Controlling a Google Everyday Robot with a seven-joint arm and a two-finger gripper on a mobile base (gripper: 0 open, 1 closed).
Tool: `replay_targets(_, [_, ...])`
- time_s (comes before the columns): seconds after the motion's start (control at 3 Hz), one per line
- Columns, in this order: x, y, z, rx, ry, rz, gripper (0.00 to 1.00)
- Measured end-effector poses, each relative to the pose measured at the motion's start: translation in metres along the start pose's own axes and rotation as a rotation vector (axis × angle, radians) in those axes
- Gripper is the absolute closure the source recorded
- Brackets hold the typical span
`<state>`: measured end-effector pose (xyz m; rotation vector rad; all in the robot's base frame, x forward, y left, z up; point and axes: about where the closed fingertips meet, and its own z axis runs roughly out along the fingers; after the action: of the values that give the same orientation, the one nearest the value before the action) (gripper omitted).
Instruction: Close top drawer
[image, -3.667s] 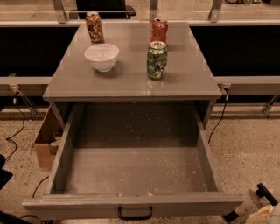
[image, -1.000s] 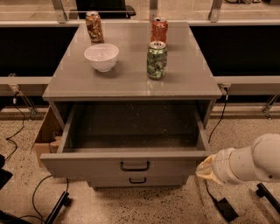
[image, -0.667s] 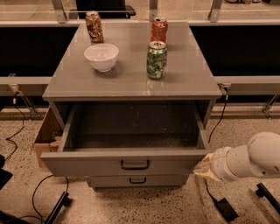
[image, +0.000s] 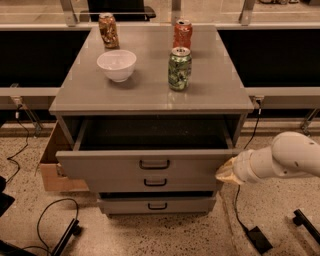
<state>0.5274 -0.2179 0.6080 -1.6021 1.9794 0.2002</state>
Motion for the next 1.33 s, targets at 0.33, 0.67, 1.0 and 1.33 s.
replay_targets(0.33, [-0.011, -0.037, 0.000, 0.016, -0.005, -0.061, 1.00])
replay_targets(0.67, [-0.036, -0.088, -0.007, 0.035, -0.005, -0.153, 1.00])
replay_targets(1.0, [-0.037, -0.086, -0.007, 0.030, -0.006, -0.155, 1.00])
replay_targets(1.33, [-0.045, -0.052, -0.018, -0.036, 0.019, -0.173, 1.00])
